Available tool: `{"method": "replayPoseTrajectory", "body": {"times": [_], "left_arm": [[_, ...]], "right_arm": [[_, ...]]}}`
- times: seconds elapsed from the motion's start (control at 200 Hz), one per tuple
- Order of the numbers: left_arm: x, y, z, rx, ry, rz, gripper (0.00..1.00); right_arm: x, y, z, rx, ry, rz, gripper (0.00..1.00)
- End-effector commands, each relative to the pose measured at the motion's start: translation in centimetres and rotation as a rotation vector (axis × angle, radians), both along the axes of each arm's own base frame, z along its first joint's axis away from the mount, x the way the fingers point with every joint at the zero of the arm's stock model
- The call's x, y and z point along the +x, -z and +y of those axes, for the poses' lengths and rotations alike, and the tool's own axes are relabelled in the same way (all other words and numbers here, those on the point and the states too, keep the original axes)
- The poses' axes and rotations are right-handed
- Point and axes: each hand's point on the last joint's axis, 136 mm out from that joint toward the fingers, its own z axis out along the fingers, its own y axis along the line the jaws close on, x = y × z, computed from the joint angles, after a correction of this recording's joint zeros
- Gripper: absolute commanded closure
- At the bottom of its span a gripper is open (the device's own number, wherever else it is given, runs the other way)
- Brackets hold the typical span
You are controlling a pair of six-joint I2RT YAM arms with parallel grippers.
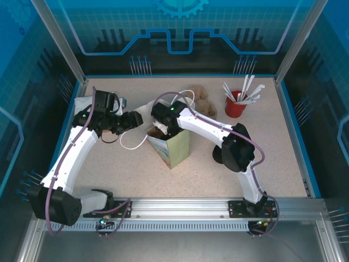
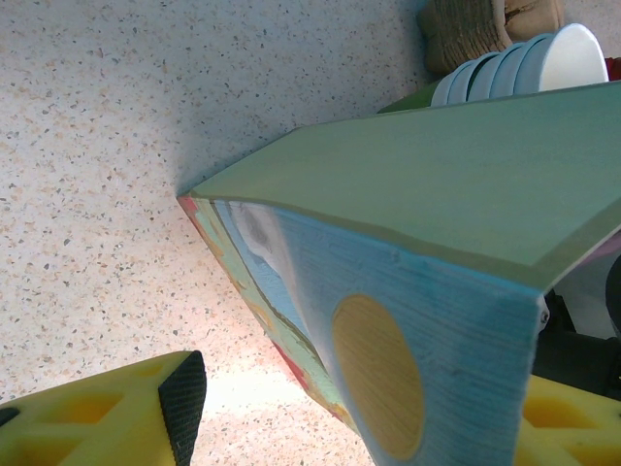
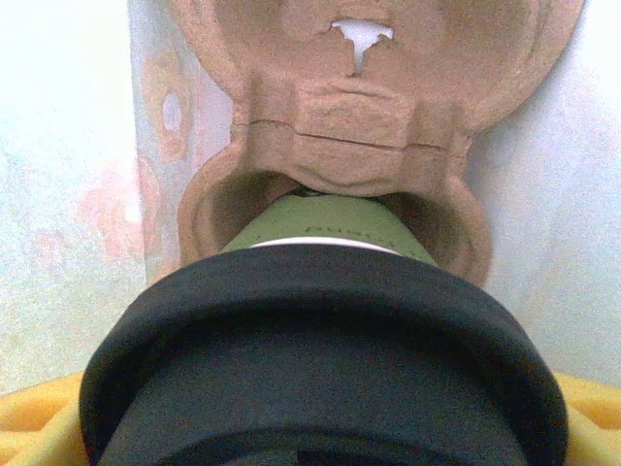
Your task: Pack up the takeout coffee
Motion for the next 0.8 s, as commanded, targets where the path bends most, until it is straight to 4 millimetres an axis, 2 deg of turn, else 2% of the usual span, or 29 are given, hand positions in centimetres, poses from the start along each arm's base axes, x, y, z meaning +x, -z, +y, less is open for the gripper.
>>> {"method": "replayPoseTrajectory", "body": {"times": [0.0,0.26,0.555,0.795], "left_arm": [[-0.2,-0.5,-0.1,0.009,0.02,0.0,0.35],[-0.2,-0.6,-0.2,0.002,0.024,-0.003,0.36],[-0.3,-0.4,-0.2,0.002,0.023,0.003,0.36],[-0.4,-0.7,-0.4,-0.009,0.027,-0.003,0.38]], "right_arm": [[-0.6,3.4,-1.6,-0.088,-0.016,0.059,0.21],[-0.3,2.1,-1.0,-0.044,-0.008,0.035,0.16],[-0.2,2.3,-0.8,-0.035,-0.008,0.032,0.16],[0.1,0.9,-0.5,-0.005,0.011,0.002,0.02]]}}
